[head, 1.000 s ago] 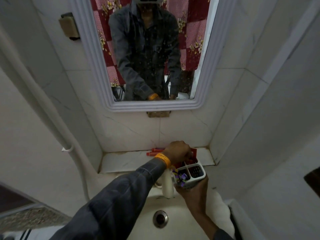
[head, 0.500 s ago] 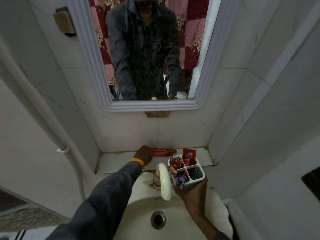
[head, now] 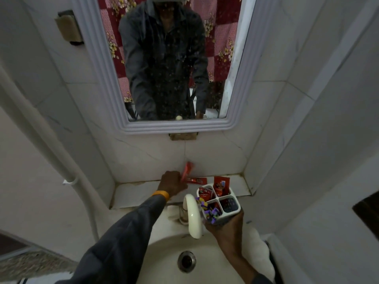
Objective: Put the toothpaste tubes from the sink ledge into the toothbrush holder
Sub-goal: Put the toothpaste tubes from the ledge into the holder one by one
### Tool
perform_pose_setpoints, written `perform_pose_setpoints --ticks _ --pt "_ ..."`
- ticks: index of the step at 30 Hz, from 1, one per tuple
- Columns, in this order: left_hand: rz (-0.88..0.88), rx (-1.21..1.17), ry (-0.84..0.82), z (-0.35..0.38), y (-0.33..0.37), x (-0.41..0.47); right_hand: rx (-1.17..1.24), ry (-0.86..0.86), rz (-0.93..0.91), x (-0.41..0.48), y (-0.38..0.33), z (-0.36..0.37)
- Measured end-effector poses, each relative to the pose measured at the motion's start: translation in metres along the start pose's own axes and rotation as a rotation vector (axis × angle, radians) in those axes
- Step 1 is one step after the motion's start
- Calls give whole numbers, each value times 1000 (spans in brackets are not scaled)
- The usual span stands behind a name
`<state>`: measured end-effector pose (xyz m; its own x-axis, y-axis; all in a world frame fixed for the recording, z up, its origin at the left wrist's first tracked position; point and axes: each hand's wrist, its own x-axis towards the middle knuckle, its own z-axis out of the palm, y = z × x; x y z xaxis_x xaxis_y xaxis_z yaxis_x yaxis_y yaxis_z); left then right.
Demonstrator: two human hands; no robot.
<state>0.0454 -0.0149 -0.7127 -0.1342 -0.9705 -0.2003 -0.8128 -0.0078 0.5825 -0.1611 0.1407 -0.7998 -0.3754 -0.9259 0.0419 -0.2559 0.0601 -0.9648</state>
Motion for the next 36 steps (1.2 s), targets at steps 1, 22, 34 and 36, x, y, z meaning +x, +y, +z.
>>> perform_pose_setpoints --ticks 1,22,34,36 --pt "17 -115 16 -11 9 -4 16 -7 -14 -2 -1 0" --pt "547 187 -319 7 121 -28 -25 89 23 -4 -12 3" --pt "149 221 15 -10 13 26 31 0 -51 -5 -4 4" --pt "127 321 -40 3 -2 27 36 -1 -69 -5 -1 4"
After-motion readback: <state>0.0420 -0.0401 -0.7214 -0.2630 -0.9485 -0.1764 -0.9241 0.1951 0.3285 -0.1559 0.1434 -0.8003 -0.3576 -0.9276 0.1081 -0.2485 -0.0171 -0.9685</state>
